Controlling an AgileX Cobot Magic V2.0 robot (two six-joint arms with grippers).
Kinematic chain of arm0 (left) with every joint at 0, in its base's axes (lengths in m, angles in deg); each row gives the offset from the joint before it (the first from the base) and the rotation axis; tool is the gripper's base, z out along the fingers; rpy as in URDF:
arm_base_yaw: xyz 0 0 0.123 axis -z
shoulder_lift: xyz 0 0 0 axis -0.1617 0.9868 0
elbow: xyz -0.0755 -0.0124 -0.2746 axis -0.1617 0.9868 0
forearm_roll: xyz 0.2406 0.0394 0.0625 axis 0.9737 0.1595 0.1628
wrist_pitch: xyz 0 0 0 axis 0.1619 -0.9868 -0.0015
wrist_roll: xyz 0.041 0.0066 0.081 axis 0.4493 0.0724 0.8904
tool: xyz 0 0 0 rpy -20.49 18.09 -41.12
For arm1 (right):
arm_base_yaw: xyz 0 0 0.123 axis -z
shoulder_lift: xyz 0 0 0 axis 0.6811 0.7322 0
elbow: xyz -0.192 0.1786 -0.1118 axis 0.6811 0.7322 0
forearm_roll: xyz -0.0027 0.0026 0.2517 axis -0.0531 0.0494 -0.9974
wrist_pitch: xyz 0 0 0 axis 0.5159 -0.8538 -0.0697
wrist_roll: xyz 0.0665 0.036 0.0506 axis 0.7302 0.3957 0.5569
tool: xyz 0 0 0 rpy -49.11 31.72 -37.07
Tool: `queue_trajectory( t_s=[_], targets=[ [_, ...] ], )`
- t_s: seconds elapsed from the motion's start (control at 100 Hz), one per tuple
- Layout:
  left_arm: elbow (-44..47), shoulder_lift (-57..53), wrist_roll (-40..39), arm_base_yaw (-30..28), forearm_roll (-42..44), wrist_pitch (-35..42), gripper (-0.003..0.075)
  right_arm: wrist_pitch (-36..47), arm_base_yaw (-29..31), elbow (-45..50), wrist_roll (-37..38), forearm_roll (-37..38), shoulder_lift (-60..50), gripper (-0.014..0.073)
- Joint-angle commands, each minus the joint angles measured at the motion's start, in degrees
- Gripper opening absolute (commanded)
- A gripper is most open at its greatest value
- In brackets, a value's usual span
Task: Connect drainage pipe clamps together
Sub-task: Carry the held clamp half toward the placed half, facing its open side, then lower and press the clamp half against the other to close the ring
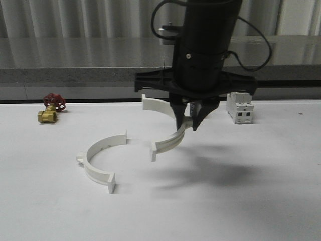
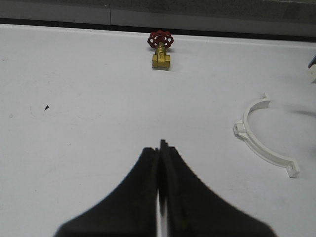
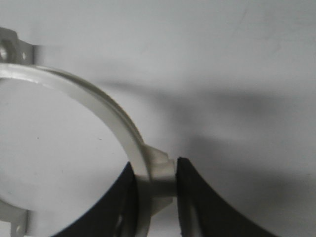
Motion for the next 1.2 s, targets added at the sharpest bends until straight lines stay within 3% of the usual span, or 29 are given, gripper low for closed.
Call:
queue_trajectory(
  t_s=[0.0,0.52,1.19],
  targets=[
    [-1.5,0.3,0.2,-0.2,-1.0,4.2,-0.0021,-0.4,-1.0,-3.8,2.7,3.2,-0.7,0.0039],
    [-1.5,0.3,0.2,-0.2,-1.0,4.3,-0.0021,-0.9,-2.3,-7.0,9.0,3.2,5.5,0.0039],
    [-1.5,0.3,0.2,-0.2,-1.0,4.3,-0.0021,2.5,-2.6,-7.0,10.9,0.5,6.6,0.0039]
  ],
)
